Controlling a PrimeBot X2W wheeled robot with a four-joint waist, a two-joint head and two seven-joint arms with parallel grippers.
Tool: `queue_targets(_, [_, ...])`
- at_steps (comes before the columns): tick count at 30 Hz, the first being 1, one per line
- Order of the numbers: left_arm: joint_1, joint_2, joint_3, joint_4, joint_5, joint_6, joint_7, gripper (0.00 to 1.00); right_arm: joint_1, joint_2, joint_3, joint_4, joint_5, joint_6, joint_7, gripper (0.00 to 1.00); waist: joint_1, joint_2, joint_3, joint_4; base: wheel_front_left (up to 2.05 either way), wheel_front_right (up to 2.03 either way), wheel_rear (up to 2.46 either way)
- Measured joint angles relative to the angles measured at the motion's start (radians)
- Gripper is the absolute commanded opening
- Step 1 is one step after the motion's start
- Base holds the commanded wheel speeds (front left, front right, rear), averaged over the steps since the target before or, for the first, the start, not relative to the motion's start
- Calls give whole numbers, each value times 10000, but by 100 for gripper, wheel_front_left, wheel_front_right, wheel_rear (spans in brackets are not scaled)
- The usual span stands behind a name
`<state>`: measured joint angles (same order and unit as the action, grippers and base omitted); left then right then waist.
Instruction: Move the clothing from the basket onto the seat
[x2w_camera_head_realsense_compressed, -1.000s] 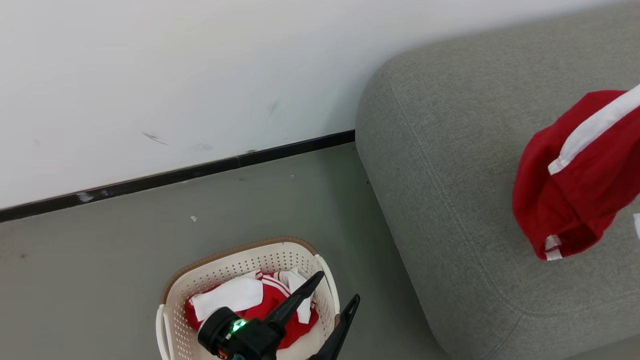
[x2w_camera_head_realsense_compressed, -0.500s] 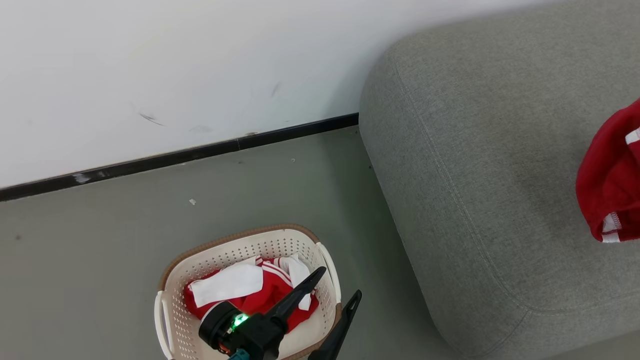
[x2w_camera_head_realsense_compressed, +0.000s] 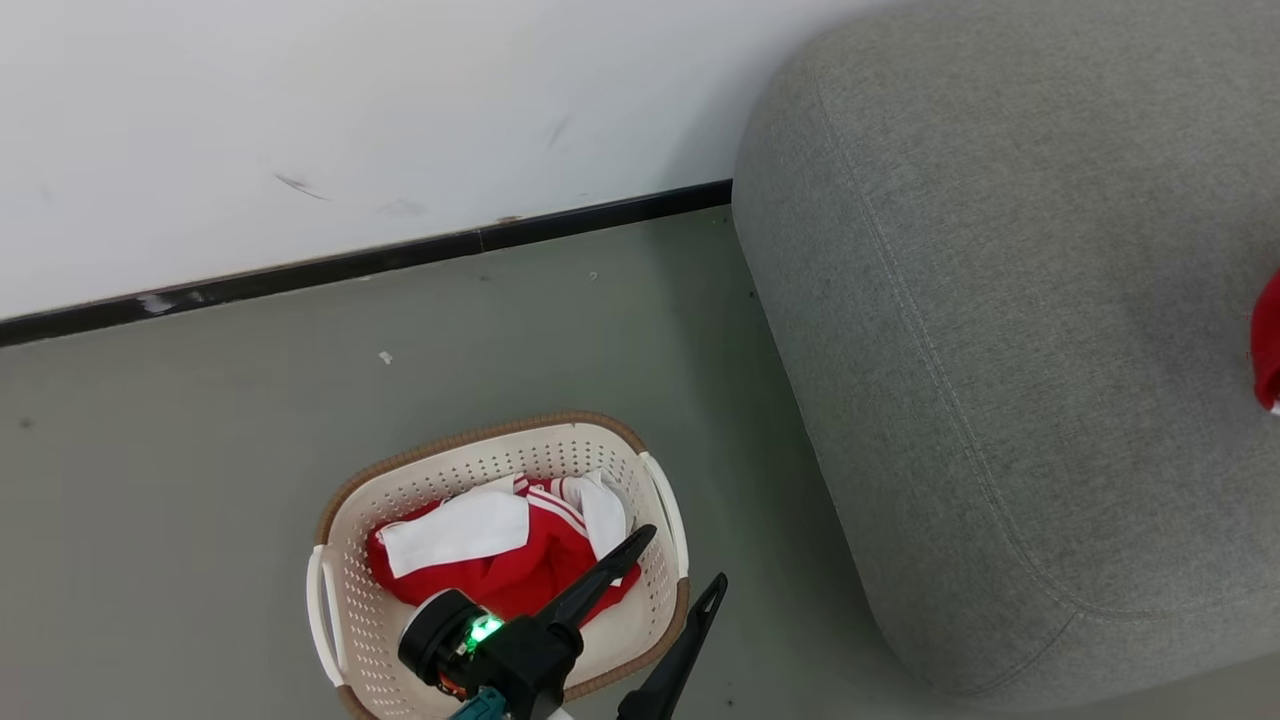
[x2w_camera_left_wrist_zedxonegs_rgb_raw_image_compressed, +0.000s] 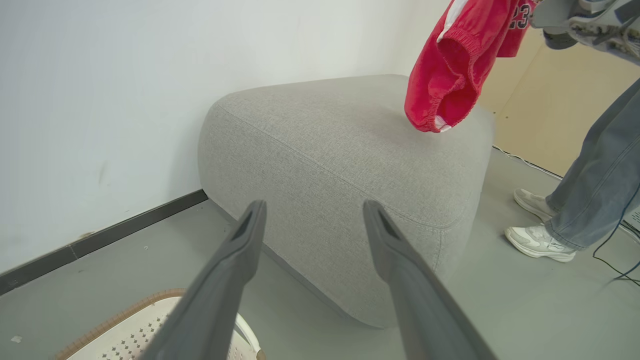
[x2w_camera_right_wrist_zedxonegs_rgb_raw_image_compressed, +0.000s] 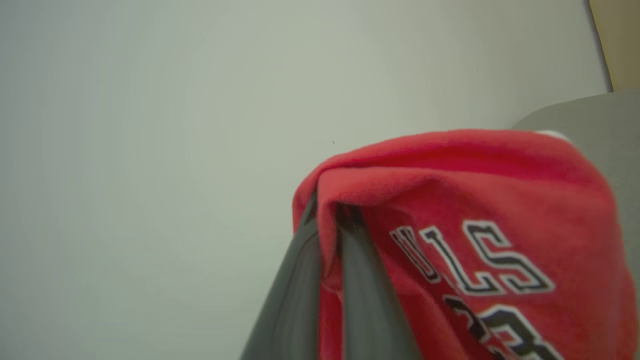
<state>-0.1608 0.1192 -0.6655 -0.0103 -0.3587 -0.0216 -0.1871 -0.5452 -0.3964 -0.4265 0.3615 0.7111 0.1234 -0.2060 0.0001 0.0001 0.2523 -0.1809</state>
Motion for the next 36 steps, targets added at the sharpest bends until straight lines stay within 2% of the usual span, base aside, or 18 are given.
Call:
queue_targets(21, [-406,128,-36,-314,268,15,290,100,-2649,-1452,-802,1415,548,0,533,0,0,0,1121,212,0,0,0])
queue_targets(29, [-419,201,-25,-420,359,117,456,100,-3410,-1670,-940,1839,807,0,566,0,0,0,1536,276,0,0,0])
queue_targets(36, [-426,263,-17,-585,453,192,600,100,-3476,-1726,-1043,2493,809,0,562,0,0,0,1934,322,0,0,0])
